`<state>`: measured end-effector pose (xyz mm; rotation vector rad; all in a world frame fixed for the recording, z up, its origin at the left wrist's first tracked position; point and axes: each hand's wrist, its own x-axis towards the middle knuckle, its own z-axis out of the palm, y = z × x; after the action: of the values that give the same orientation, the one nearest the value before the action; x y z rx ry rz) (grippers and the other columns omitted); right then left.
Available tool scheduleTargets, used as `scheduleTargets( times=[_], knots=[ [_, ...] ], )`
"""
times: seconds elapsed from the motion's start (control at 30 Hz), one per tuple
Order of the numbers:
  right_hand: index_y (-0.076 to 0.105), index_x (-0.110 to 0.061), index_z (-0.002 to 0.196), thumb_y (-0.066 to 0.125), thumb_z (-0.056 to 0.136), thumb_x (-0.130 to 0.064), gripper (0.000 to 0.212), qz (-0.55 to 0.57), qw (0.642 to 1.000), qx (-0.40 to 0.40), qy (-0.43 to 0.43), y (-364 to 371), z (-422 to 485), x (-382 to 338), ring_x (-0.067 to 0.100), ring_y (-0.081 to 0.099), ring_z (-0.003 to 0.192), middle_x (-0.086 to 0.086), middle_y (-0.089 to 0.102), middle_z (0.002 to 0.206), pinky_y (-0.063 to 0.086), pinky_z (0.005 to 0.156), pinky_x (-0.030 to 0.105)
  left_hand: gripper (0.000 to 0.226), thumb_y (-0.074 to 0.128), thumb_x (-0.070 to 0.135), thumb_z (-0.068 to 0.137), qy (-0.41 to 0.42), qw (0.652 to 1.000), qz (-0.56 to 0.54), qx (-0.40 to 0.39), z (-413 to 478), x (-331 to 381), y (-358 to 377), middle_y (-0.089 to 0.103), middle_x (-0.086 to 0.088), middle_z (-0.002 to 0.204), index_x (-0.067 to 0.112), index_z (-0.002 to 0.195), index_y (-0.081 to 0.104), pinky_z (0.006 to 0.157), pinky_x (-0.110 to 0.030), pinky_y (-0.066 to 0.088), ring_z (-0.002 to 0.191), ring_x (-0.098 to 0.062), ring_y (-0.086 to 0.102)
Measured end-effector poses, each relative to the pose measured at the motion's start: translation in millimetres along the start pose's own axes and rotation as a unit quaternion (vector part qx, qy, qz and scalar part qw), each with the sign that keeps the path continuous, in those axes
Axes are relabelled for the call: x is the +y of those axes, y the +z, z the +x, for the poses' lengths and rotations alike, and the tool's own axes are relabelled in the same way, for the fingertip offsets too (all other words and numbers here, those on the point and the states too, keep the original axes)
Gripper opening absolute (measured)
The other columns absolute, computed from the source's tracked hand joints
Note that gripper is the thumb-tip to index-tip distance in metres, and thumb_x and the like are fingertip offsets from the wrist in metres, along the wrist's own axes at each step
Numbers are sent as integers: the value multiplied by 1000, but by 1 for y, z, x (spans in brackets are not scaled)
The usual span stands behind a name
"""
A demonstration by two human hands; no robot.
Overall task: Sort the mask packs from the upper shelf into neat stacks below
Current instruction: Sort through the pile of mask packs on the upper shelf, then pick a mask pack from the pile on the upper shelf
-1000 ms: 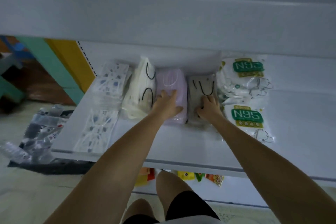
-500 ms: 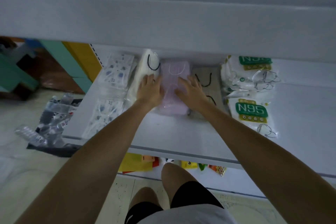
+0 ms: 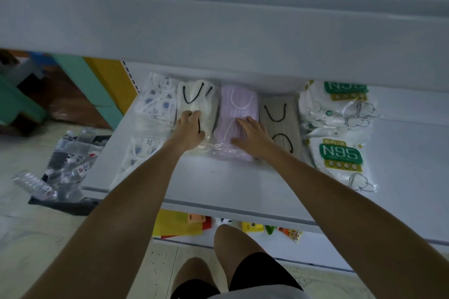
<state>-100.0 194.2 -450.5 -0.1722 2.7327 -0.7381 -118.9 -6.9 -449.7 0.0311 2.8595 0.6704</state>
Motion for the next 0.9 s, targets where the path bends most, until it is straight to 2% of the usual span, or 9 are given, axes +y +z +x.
scheduleTargets(
  times=[0.1, 0.17, 0.27, 0.33, 0.4, 0.5, 0.7, 0.8, 0.9],
  knots=[
    [15, -22, 149, 52, 91, -46, 72, -40, 999, 7, -12, 1, 2, -6, 33, 6, 143, 8, 3, 157, 14, 114, 44, 62, 60, 16, 87, 17, 999, 8, 29, 2, 1, -3, 19, -14, 148, 12, 142, 31, 111, -40, 22, 136, -35, 22],
    [13, -24, 149, 48, 92, -46, 70, -13, 1000, 17, -5, 1, -1, -10, 34, 7, 143, 10, -2, 157, 16, 114, 46, 63, 61, 21, 86, 36, 998, 37, 41, 3, 0, -4, 20, -15, 149, 13, 141, 33, 113, -41, 17, 139, -34, 17],
    [10, -25, 150, 40, 97, -41, 62, 32, 994, 100, 34, -11, -13, -5, 32, 13, 142, 8, 4, 157, 21, 112, 47, 62, 59, 29, 87, 36, 996, 61, 49, 2, 3, -6, 15, -16, 153, 15, 142, 33, 116, -44, 13, 143, -31, 6],
    [8, -21, 150, 35, 99, -35, 59, -27, 989, 126, 74, -19, -21, 11, 33, 11, 142, 12, 7, 156, 17, 113, 45, 53, 53, 28, 91, 46, 993, 63, 86, -1, 10, -10, 14, -16, 154, 15, 140, 37, 116, -43, 12, 143, -31, 7],
    [8, -18, 150, 34, 99, -31, 59, -77, 985, 90, 123, -23, -27, 30, 33, 5, 143, 14, 4, 156, 13, 114, 44, 48, 48, 27, 94, 93, 986, 75, 116, -6, 21, -12, 16, -15, 154, 14, 139, 39, 115, -41, 12, 143, -31, 10],
    [10, -16, 149, 37, 96, -32, 62, -66, 984, 33, 162, -19, -35, 49, 32, 4, 143, 14, 4, 155, 14, 115, 43, 49, 45, 32, 96, 147, 980, 100, 85, -12, 42, -6, 17, -12, 154, 16, 142, 35, 113, -43, 14, 142, -29, 12],
    [12, -20, 149, 41, 98, -30, 60, -67, 989, 108, 70, -38, -56, 31, 31, 7, 143, 12, 6, 156, 14, 114, 43, 47, 43, 29, 98, 191, 976, 90, 51, -30, 55, -6, 23, -11, 152, 15, 142, 36, 113, -41, 16, 141, -27, 19],
    [15, -19, 149, 41, 97, -27, 59, -91, 991, 96, 34, -49, -77, 8, 30, 12, 142, 12, 13, 155, 16, 114, 43, 48, 43, 28, 97, 195, 977, 78, 38, -48, 61, -22, 29, -11, 151, 15, 143, 35, 113, -41, 20, 139, -29, 25],
    [12, -21, 150, 38, 98, -32, 59, -97, 994, 50, 2, -55, -111, -14, 30, 13, 141, 11, 15, 154, 16, 113, 42, 50, 44, 24, 98, 192, 979, 61, 39, -81, 66, -42, 34, -12, 149, 11, 145, 32, 111, -40, 24, 136, -30, 30]
  ],
)
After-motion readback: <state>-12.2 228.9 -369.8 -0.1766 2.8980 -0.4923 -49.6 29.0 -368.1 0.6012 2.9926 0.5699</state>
